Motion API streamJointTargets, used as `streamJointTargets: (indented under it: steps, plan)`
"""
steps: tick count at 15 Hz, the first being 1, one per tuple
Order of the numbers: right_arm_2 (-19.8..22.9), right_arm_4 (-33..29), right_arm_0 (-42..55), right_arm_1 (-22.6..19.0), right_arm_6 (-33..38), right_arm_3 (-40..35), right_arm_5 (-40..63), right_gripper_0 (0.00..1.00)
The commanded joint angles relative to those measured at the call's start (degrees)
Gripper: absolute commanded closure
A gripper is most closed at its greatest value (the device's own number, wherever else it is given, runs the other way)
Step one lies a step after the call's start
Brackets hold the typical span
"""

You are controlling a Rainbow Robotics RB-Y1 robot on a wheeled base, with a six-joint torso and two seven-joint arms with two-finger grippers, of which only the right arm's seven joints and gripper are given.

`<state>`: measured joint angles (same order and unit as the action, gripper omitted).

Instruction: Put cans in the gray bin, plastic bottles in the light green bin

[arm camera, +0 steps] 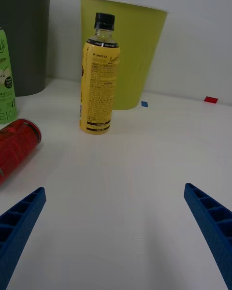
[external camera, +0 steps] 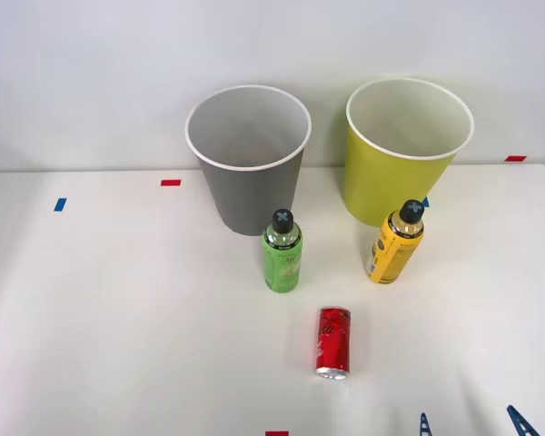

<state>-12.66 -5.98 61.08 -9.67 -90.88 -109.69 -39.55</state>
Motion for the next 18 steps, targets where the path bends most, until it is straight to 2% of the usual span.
streamJointTargets:
  steps: [1,5,7,10,16,18]
  plan:
    - [0.0,0.0,0.0,0.0,0.0,0.0,0.0,0.0]
    - [-0.3,1.8,-2.3,0.4,-0.1,4.2,0.1,0.0]
    - [-1.9,5.0,-2.7,-0.5,-0.6,4.0,-1.7,0.0]
    - [-4.0,4.8,-4.3,-2.1,-1.8,2.3,-1.8,0.0]
    - [-5.7,5.9,-15.4,-7.4,-4.2,2.4,-0.7,0.0]
    - [-5.8,6.7,-18.5,-7.7,-4.5,2.4,0.6,0.0]
